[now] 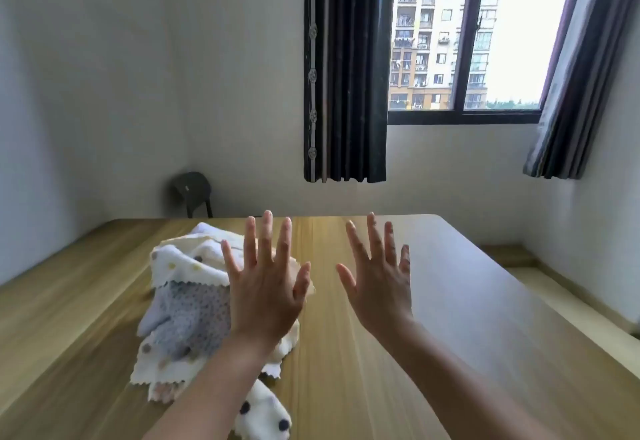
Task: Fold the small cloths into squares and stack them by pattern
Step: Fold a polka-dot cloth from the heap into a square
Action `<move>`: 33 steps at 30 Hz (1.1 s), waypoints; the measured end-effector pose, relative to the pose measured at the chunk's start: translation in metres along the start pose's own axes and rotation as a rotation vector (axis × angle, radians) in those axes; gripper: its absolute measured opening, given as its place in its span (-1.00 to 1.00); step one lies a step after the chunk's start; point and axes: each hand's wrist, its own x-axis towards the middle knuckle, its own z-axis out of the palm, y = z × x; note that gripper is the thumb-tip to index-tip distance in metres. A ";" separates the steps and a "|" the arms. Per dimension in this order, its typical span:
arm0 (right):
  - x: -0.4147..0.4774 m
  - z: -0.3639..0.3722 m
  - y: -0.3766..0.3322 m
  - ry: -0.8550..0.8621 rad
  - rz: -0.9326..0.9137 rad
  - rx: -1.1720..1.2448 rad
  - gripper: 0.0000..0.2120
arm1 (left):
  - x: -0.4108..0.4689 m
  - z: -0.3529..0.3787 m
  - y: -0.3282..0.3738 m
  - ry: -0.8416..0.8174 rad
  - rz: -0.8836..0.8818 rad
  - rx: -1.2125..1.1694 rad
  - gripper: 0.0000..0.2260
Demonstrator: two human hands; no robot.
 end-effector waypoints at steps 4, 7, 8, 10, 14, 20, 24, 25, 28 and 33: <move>-0.037 0.018 0.003 -0.107 0.026 -0.038 -0.31 | -0.033 0.018 -0.001 -0.062 -0.024 0.031 -0.40; -0.055 0.036 0.006 -0.180 0.033 -0.080 -0.32 | -0.053 0.035 -0.002 -0.099 -0.022 0.037 -0.39; -0.059 0.042 0.009 -0.197 0.039 -0.083 -0.32 | -0.060 0.041 -0.003 -0.110 -0.023 0.046 -0.38; -0.069 0.056 0.011 -0.269 0.047 -0.080 -0.29 | -0.075 0.056 -0.004 -0.170 -0.024 0.054 -0.38; -0.066 0.075 0.008 -0.282 0.073 -0.037 -0.27 | -0.075 0.079 -0.015 -0.220 -0.001 0.057 -0.41; -0.064 0.086 0.012 -0.346 0.107 0.142 -0.38 | -0.066 0.095 -0.022 -0.234 -0.046 0.037 -0.45; -0.058 0.080 0.015 -0.398 0.118 0.184 -0.39 | -0.061 0.097 -0.021 -0.246 -0.059 0.031 -0.45; -0.058 0.080 0.014 -0.413 0.115 0.181 -0.39 | -0.060 0.097 -0.022 -0.256 -0.059 0.028 -0.46; -0.059 0.077 0.014 -0.478 0.107 0.178 -0.39 | -0.060 0.097 -0.022 -0.264 -0.043 0.024 -0.48; -0.060 0.073 0.013 -0.528 0.064 0.202 -0.38 | -0.061 0.099 -0.033 -0.281 0.005 0.039 -0.41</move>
